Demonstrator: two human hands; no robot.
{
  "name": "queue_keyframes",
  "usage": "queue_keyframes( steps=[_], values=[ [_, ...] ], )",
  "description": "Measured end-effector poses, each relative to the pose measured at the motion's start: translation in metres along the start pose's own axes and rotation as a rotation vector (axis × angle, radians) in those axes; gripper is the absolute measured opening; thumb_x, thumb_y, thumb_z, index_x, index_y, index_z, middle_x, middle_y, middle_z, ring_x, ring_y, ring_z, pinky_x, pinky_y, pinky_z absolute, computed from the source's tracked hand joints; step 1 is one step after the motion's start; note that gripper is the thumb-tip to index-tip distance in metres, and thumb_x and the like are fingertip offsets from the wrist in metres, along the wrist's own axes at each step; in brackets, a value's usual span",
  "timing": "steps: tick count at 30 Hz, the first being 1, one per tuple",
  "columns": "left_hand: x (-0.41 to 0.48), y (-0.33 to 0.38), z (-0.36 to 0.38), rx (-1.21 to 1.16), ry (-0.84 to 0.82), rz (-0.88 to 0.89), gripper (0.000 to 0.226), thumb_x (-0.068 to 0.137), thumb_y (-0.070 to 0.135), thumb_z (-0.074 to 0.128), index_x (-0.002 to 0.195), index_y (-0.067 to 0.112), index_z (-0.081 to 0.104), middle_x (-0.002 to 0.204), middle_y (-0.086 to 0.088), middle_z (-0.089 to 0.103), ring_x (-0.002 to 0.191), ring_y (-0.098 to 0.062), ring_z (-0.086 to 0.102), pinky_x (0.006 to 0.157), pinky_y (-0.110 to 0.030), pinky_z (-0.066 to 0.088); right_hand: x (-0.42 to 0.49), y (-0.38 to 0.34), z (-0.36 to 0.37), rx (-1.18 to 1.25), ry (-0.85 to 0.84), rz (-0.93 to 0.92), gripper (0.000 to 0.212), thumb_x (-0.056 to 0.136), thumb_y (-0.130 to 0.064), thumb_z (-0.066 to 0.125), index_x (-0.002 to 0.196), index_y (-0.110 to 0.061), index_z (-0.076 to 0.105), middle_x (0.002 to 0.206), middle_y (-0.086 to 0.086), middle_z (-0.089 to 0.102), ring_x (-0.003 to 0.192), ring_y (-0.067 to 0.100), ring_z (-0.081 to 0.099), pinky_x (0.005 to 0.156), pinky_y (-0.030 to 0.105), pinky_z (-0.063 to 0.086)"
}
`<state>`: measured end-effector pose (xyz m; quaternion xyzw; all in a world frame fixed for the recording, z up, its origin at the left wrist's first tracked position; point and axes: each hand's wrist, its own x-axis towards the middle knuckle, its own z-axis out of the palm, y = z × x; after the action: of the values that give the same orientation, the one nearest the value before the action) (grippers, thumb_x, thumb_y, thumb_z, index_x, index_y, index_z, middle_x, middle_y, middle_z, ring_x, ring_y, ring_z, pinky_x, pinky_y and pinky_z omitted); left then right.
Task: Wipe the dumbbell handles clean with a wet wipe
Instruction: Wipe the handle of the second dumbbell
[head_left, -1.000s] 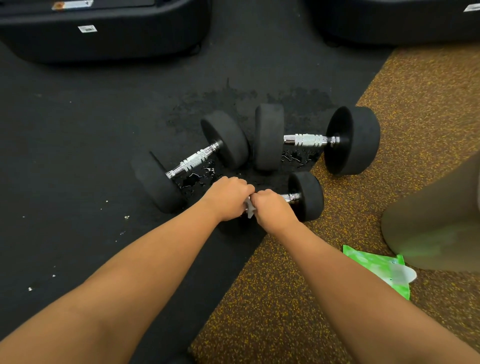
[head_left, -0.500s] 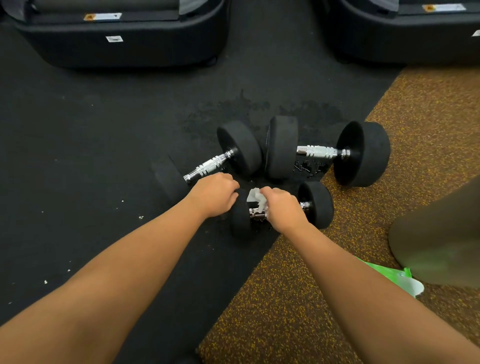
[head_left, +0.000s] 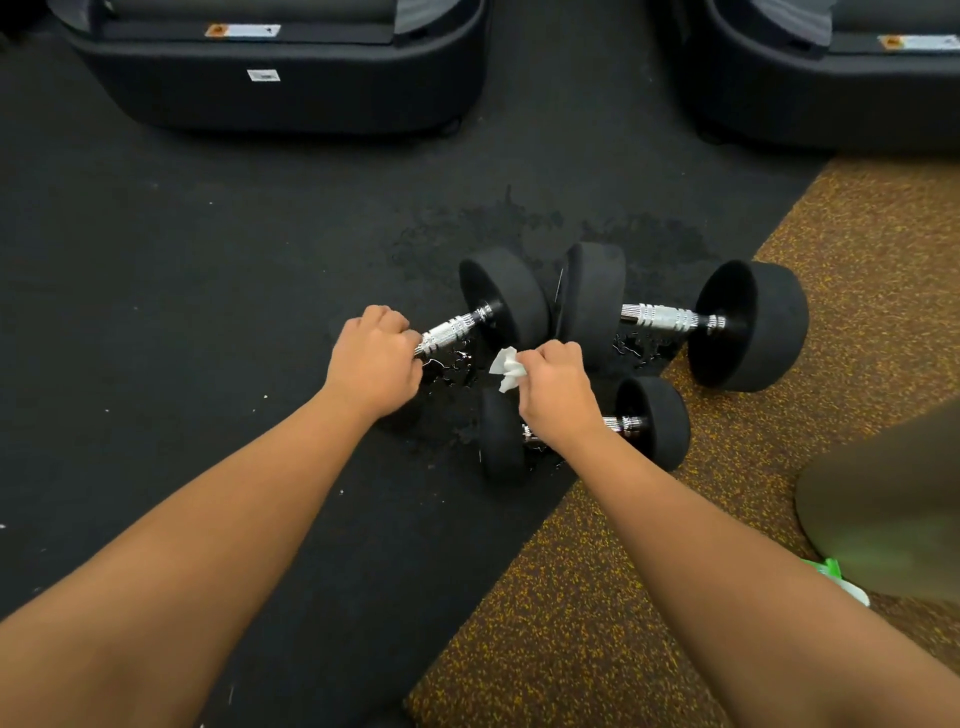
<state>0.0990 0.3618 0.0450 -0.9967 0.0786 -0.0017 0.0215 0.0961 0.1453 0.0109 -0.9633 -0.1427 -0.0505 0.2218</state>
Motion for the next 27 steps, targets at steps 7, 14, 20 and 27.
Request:
queue_keyframes(
  steps=[7,14,20,27],
  values=[
    [-0.001,-0.016,-0.002,-0.007,-0.106,-0.137,0.061,0.084,0.043,0.061,0.135,0.013,0.047,0.138,-0.01,0.043,0.129,-0.03,0.036,0.098,-0.044,0.039,0.022,-0.016,0.009,0.044,-0.098,-0.006,0.024,0.086,-0.003,0.05,0.105,0.0,0.063,0.099,0.017,0.054,0.094,0.032,0.048,0.072,0.041,0.046],
    [0.005,-0.016,-0.001,-0.074,-0.185,-0.217,0.061,0.083,0.045,0.06,0.13,0.009,0.045,0.138,-0.012,0.04,0.126,-0.03,0.039,0.096,-0.041,0.042,0.043,-0.033,0.013,0.074,-0.105,0.0,0.026,0.081,0.004,0.05,0.106,-0.005,0.051,0.096,0.014,0.057,0.081,0.033,0.054,0.067,0.039,0.045],
    [0.005,-0.015,0.0,-0.175,-0.185,-0.272,0.059,0.084,0.04,0.064,0.129,0.007,0.046,0.145,-0.011,0.033,0.132,-0.029,0.035,0.098,-0.041,0.042,0.057,-0.038,0.022,0.035,-0.11,0.018,0.028,0.079,0.005,0.05,0.105,-0.007,0.053,0.096,0.011,0.058,0.082,0.034,0.053,0.063,0.037,0.042],
    [0.006,-0.016,-0.002,-0.25,-0.214,-0.313,0.071,0.084,0.04,0.068,0.138,0.005,0.039,0.153,-0.01,0.023,0.141,-0.026,0.024,0.105,-0.043,0.039,0.073,-0.039,0.033,0.004,-0.114,0.048,0.024,0.079,0.005,0.054,0.099,-0.007,0.058,0.095,0.013,0.059,0.088,0.032,0.052,0.064,0.034,0.04]
  ],
)
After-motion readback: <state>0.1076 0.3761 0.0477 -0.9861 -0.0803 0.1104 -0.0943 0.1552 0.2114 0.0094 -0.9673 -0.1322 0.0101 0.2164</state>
